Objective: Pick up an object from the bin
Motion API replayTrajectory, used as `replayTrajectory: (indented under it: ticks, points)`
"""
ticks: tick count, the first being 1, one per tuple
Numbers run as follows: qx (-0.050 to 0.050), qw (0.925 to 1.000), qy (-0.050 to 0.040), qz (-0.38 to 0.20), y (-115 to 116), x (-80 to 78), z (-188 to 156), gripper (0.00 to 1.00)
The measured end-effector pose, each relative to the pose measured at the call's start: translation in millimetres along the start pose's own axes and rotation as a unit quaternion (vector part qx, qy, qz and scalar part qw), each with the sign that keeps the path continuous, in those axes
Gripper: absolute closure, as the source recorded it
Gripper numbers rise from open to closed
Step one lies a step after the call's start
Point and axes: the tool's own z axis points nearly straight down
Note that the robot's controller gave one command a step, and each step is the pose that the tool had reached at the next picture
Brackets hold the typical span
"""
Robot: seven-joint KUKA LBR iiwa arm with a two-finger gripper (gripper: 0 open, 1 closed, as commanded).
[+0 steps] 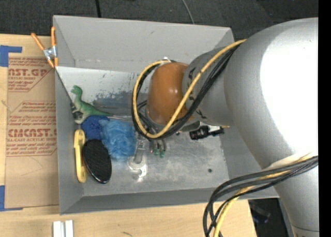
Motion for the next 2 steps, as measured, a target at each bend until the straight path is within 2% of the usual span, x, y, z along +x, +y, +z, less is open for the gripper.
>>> replayTrajectory:
  ticks: [1,2]
  points:
    - [0.001,0.9999,0.0042,0.011,1.3,-0.7,-40.5,1.0]
    - [-0.002,0.9999,-0.0036,0.012,13.8,-3.9,-68.0,1.0]
